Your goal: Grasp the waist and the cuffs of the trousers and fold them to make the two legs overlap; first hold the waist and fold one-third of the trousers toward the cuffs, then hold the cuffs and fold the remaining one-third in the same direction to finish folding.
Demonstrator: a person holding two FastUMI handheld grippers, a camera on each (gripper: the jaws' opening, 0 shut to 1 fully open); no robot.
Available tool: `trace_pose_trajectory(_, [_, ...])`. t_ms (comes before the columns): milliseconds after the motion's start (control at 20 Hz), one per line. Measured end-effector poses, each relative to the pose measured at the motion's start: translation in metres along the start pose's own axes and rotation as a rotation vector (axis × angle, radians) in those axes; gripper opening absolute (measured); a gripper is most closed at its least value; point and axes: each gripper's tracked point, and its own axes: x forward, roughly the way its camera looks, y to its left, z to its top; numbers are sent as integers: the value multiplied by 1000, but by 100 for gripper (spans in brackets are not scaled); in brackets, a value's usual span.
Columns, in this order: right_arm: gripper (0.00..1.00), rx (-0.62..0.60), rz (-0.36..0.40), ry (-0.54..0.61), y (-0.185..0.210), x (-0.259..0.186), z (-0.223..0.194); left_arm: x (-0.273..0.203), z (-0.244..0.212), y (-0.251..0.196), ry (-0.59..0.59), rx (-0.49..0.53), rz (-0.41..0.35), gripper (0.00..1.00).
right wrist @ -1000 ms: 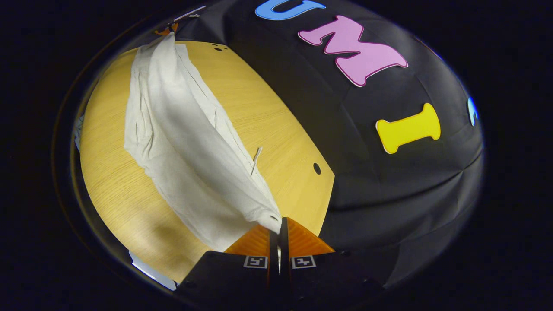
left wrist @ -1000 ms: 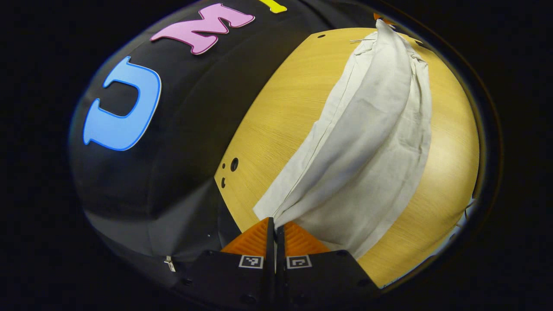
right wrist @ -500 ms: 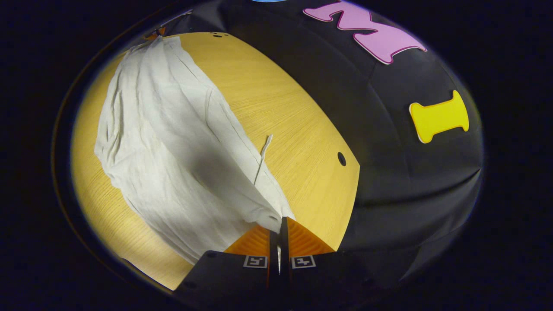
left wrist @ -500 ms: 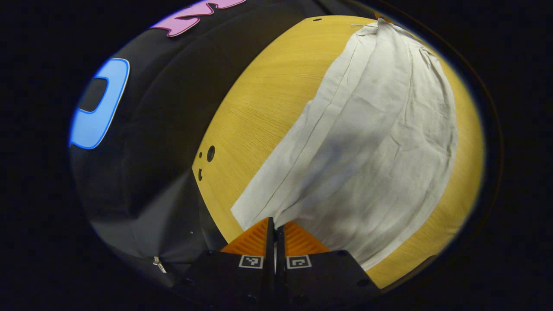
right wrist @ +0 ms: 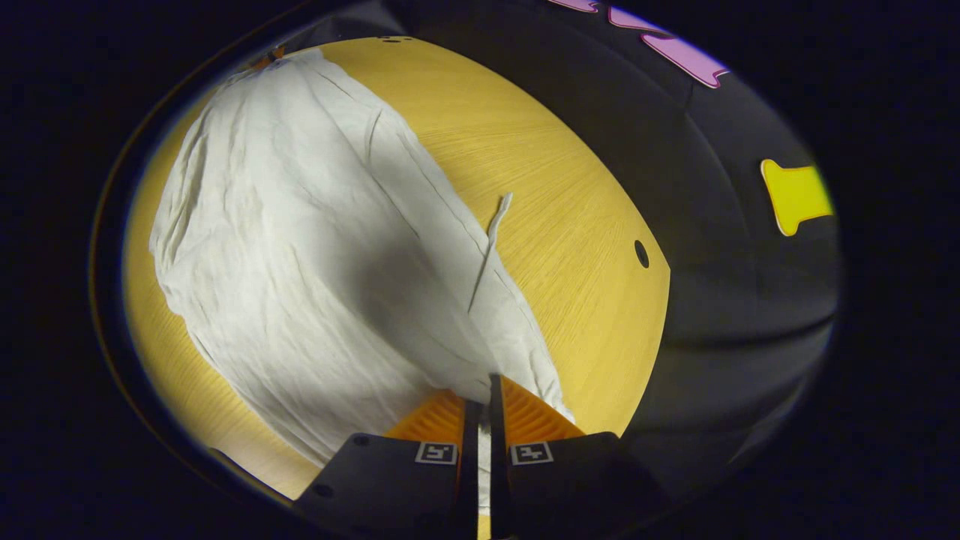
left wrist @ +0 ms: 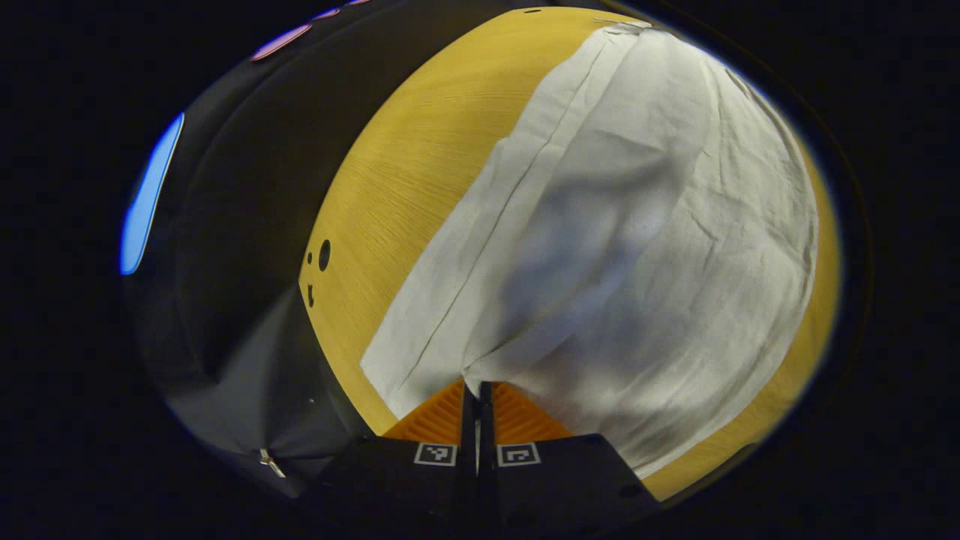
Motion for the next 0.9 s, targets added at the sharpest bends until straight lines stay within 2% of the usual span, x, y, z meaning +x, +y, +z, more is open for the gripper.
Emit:
trace_pose_trajectory(150, [27,-4,-44,22,-4,-1,-1,-4,-2,4,5,96,63,7])
trace_pose_trajectory(200, [30,6,-58,37,-6,-1,-2,0,-3,11,10,123,101,13])
trace_pose_trajectory(250, [37,25,-73,53,-9,-3,-2,-3,-3,16,19,138,133,20])
trace_pose_trajectory(300, [38,39,-92,60,-13,-5,-2,-5,-2,21,20,140,162,38])
trace_pose_trajectory(350, [53,50,-114,59,-17,-8,-2,-6,1,27,13,141,185,55])
trace_pose_trajectory(400, [60,70,-131,53,-20,-13,-2,-9,4,30,2,141,202,76])
trace_pose_trajectory(450, [71,97,-148,43,-21,-20,-5,-15,4,32,-13,138,215,86])
trace_pose_trajectory(500, [75,126,-175,34,-25,-28,-6,-19,7,31,-31,132,219,97])
trace_pose_trajectory(550, [83,156,-215,21,-33,-38,-8,-27,11,33,-53,126,236,97])
trace_pose_trajectory(750, [88,352,-359,-50,-61,-83,-16,-61,17,55,-111,104,353,97])
trace_pose_trajectory(850, [96,531,-364,-112,-63,-105,-16,-80,19,62,-154,60,388,96])
trace_pose_trajectory(900, [96,631,-363,-148,-64,-117,-15,-89,20,64,-177,32,402,96])
